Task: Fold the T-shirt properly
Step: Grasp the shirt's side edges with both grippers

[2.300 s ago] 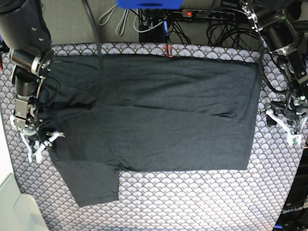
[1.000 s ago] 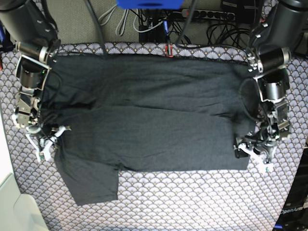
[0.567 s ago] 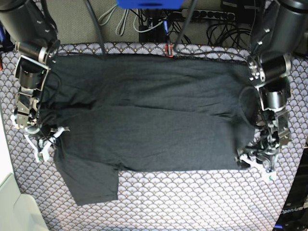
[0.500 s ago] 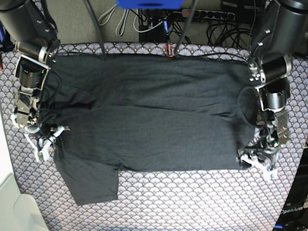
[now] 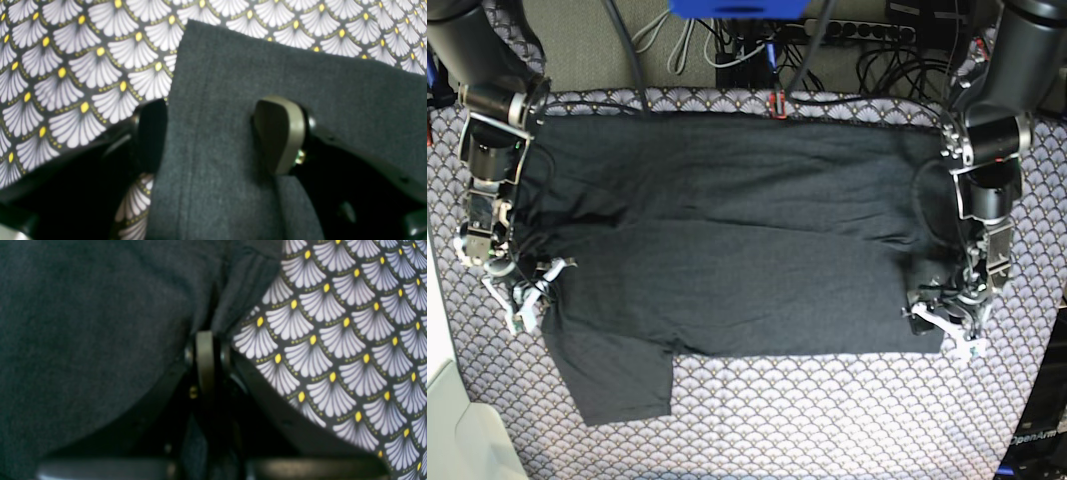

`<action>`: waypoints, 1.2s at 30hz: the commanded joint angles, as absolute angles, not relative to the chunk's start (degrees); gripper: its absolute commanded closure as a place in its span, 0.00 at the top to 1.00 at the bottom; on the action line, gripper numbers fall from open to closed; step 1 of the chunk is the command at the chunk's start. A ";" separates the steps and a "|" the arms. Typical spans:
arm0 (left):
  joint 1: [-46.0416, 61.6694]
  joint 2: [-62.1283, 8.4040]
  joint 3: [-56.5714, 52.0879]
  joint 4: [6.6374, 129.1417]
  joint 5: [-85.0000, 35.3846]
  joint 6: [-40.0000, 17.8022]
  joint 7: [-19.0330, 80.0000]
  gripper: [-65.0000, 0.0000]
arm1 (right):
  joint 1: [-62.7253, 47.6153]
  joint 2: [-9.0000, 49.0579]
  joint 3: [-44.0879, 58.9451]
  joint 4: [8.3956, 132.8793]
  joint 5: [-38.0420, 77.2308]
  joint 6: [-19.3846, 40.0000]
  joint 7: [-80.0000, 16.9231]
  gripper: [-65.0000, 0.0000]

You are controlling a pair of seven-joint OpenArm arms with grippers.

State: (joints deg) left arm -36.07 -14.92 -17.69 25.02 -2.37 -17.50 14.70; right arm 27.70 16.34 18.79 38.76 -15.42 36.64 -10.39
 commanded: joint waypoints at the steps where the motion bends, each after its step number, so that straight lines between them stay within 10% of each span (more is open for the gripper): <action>1: -38.20 -15.16 -17.80 25.80 -2.86 -17.63 13.41 0.67 | 29.05 16.92 18.68 39.69 -14.90 37.14 -9.80 0.00; 36: -37.76 -15.25 -17.98 26.77 -2.95 -17.54 13.67 0.67 | 28.97 17.19 18.86 39.69 -14.90 37.14 -9.80 0.00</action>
